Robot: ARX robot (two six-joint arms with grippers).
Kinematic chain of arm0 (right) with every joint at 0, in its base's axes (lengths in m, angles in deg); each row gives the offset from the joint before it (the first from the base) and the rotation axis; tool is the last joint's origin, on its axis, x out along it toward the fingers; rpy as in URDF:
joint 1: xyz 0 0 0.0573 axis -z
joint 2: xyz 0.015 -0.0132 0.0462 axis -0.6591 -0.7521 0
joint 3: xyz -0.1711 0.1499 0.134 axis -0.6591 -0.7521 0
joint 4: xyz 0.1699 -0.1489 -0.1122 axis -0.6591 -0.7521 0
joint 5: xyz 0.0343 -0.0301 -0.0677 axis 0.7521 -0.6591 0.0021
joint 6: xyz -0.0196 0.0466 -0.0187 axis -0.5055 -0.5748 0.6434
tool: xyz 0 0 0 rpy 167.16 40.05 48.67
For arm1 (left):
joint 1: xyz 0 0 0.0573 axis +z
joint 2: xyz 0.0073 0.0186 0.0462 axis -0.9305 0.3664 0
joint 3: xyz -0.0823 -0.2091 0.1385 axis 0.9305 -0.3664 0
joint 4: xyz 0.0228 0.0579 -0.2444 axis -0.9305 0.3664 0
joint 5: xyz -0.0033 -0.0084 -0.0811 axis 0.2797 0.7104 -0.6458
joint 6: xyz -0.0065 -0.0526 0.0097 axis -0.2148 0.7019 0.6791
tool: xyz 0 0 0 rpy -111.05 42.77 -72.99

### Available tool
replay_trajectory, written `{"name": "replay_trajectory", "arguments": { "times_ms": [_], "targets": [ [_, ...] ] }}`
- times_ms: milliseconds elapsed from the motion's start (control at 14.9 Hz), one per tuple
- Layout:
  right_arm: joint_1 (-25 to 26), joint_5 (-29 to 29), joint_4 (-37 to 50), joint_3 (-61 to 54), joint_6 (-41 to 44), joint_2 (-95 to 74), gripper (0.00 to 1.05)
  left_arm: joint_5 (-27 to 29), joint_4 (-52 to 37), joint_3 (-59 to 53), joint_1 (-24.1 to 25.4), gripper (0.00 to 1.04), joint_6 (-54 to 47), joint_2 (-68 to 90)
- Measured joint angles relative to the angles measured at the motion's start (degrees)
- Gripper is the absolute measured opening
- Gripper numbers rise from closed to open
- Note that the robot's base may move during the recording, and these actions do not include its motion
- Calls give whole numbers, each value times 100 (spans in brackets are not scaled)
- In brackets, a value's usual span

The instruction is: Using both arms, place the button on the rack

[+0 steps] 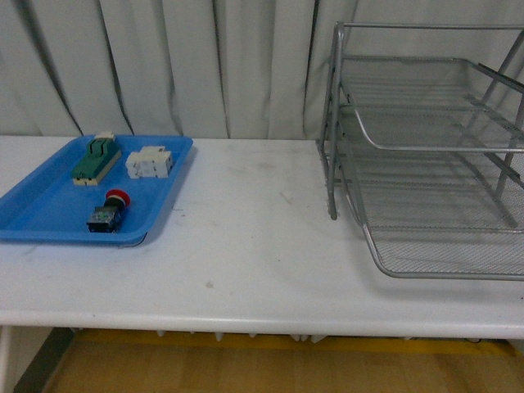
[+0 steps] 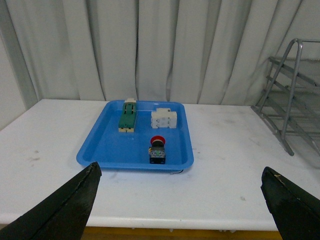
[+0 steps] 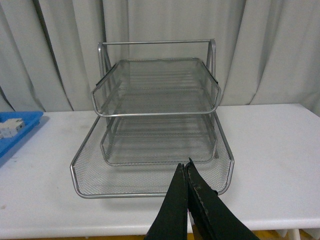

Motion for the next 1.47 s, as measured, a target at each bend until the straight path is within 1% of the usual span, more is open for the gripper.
{"name": "replay_trajectory", "arguments": {
  "times_ms": [67,134,201,670,737,804,938,1005,1072,1139,1206,1273,1340,1407,1474],
  "targets": [
    [0,0,-81,0,0,101,2,2,0,0,0,98,0,0],
    [0,2,-813,4,2,551,2,0,0,0,0,98,0,0],
    [0,4,-1047,4,7,1051,2,4,2,0,0,98,0,0],
    [0,0,-1091,4,9,1047,2,2,-2,0,0,98,0,0],
    [0,0,-1088,4,13,1047,33,2,0,0,0,98,0,0],
    [0,0,-1088,4,11,1047,58,2,0,0,0,98,0,0],
    [0,0,-1088,4,13,1047,84,2,0,0,0,98,0,0],
    [0,0,-1088,4,11,1047,97,125,354,92,-44,98,79,68],
    [0,0,-1091,4,11,1047,99,603,1558,647,-262,98,579,787],
    [0,7,-1084,4,13,1047,98,730,1958,1172,-302,98,1051,1681],
    [0,-2,-1091,4,15,1047,98,562,1307,1311,-122,98,1217,2258],
    [0,-2,-1088,4,15,1047,98,387,444,1451,103,98,1261,3038],
    [0,0,-1084,4,15,1047,98,356,-444,1674,101,98,1241,4159],
    [0,-2,-1086,4,15,1047,98,208,-1272,2024,-13,98,1207,5333],
    [0,-2,-1088,4,15,1047,98,184,-1827,2422,-133,98,1097,6336]
  ]
}}
